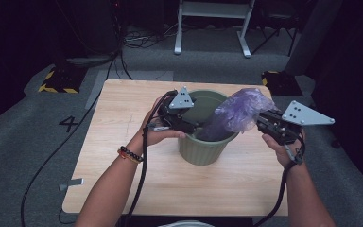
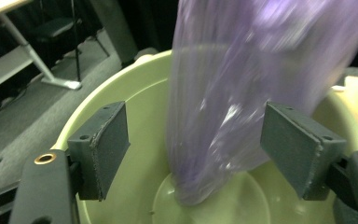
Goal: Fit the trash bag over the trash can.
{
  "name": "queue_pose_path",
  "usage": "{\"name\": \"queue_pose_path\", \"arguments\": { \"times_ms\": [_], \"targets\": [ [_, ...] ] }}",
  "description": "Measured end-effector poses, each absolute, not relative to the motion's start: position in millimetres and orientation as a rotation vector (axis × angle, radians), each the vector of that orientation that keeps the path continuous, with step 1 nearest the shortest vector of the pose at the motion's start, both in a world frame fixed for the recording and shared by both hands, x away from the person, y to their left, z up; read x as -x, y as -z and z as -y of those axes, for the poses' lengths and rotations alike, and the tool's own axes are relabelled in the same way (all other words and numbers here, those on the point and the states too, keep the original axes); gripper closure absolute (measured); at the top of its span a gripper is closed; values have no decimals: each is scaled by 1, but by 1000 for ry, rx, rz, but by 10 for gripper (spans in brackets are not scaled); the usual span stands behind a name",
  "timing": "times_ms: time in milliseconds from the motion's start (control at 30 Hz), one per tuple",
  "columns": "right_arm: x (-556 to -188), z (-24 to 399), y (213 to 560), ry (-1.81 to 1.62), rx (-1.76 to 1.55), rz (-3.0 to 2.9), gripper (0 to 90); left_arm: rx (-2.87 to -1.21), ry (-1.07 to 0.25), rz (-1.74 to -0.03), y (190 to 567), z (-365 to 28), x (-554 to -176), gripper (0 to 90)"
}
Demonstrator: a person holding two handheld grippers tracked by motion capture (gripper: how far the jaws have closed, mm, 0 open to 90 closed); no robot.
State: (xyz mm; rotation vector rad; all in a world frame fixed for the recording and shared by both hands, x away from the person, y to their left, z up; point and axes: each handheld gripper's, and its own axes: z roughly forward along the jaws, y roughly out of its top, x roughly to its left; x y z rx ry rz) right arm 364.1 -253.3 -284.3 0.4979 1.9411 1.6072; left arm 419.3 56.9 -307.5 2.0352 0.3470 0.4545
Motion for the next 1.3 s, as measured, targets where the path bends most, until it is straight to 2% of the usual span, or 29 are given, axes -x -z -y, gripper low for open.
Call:
{"name": "queue_pose_path", "arguments": {
  "times_ms": [233, 300, 367, 500, 533, 633, 767, 900, 1067, 1133, 1300],
  "targets": [
    [-364, 234, 294, -1546, -465, -2013, 866, -2018, -408, -222, 302, -47, -398, 183],
    [-364, 230, 297, -1530, -461, -2035, 860, -2011, -400, -196, 301, -44, -393, 187],
    [-363, 227, 300, -1511, -454, -2047, 856, -2011, -428, -186, 300, -41, -389, 234],
    [-362, 223, 306, -1494, -444, -2078, 848, -2004, -451, -174, 299, -38, -389, 432],
    [-362, 222, 307, -1482, -439, -2088, 845, -2006, -454, -168, 300, -38, -389, 526],
    [-360, 219, 312, -1466, -427, -2109, 844, -2013, -475, -164, 303, -38, -389, 721],
    [-358, 218, 316, -1450, -423, -2124, 838, -2025, -503, -155, 308, -40, -387, 891],
    [-355, 217, 319, -1448, -414, -2135, 819, -2033, -506, -157, 310, -46, -385, 898],
    [-348, 220, 319, -1483, -401, -2126, 700, -2027, -501, -186, 313, -53, -386, 899],
    [-342, 223, 318, -1501, -398, -2116, 617, -2026, -506, -203, 315, -56, -387, 898],
    [-330, 236, 315, -1533, -410, -2088, 525, -2017, -513, -228, 316, -64, -386, 899]
  ]
}}
